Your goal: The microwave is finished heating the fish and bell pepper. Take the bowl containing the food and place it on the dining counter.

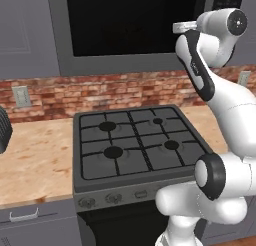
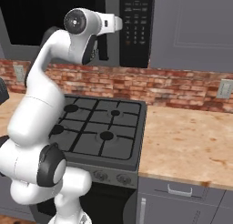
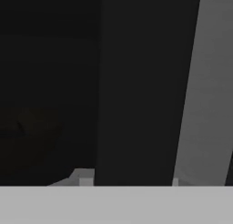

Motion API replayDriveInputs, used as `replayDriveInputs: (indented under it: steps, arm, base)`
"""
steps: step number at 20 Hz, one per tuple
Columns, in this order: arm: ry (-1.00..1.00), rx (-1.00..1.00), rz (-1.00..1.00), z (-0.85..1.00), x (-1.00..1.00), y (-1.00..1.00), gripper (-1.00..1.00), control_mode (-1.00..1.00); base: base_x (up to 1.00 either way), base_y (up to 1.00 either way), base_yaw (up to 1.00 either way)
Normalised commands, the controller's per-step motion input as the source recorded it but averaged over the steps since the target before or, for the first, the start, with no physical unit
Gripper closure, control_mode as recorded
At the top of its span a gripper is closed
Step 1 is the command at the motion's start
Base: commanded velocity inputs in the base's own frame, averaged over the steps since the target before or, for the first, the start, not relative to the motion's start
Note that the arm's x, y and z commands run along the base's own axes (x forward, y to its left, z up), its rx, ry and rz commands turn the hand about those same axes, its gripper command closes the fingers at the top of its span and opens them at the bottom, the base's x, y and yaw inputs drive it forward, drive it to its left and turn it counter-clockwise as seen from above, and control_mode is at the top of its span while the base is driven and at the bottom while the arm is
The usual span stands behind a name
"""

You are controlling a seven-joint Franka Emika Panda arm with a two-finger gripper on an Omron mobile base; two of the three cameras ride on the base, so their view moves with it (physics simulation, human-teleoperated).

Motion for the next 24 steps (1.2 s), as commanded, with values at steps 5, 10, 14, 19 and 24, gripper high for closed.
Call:
replayDriveInputs:
  steps: [5,10,14,19,24]
  arm:
    - [0.00,0.00,0.00,0.43,-0.53,0.36,1.00,-1.00]
    - [-0.01,0.00,0.00,0.54,-0.75,0.60,1.00,-1.00]
    - [-0.06,0.00,-0.01,0.62,-0.92,0.87,1.00,-1.00]
    - [-0.11,0.00,-0.03,0.67,-1.00,0.99,1.00,-1.00]
    - [-0.10,0.00,-0.05,0.78,-1.00,1.00,1.00,-1.00]
  base:
    - [0.00,0.00,0.00]
    - [0.00,0.00,0.00]
    - [0.00,0.00,0.00]
    - [0.00,0.00,0.00]
    - [0.00,0.00,0.00]
